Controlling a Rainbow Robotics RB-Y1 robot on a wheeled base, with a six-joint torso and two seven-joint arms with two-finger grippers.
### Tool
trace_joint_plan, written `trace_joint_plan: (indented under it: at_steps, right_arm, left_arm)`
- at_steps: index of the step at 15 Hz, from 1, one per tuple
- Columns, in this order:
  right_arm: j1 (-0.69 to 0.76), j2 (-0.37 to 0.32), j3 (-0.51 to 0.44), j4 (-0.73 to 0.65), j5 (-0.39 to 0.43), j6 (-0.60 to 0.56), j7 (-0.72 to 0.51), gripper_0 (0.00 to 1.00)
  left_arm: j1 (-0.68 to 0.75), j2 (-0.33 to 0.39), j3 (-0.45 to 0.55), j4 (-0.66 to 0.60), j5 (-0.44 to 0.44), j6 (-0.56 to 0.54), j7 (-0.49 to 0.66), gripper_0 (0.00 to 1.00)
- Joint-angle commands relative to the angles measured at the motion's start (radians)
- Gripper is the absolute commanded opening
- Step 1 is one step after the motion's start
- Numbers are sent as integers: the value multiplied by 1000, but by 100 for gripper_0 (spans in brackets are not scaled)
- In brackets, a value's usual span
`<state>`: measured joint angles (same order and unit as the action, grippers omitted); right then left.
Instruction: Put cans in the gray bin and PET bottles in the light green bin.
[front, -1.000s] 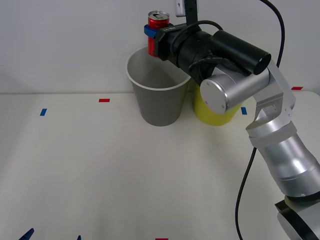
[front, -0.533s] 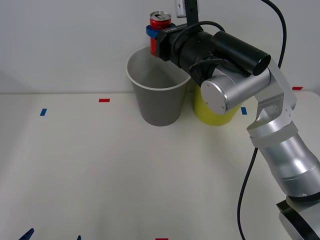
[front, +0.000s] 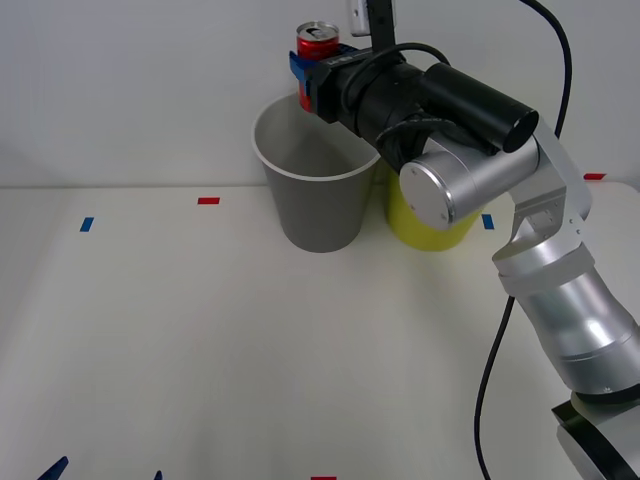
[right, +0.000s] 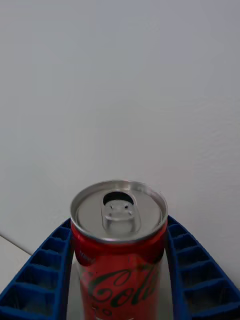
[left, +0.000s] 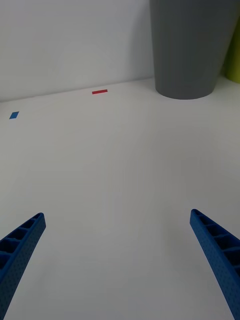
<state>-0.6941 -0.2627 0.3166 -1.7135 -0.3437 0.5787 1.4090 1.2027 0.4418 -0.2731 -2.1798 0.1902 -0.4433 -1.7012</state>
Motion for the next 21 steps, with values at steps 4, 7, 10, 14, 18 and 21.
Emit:
trace_joint_plan:
  at_steps: [4,7,10,14,18,21]
  right_arm:
    - [64,28,7,-86,95,-11,-4,76]
    - [237,-47,12,-302,94,-17,-13,77]
    - [404,-130,7,-472,91,-17,-27,76]
    - [671,-187,-21,-615,115,-103,-31,76]
    - [916,-207,-48,-626,166,-289,-30,76]
    - [1064,-211,-74,-626,218,-364,-30,76]
  left_arm:
    - [0,0,0,0,0,0,0,100]
    - [0,0,0,0,0,0,0,100]
    - [0,0,0,0,0,0,0,100]
    - [0,0,0,0,0,0,0,100]
    - [0,0,0,0,0,0,0,100]
    - [0,0,0,0,0,0,0,100]
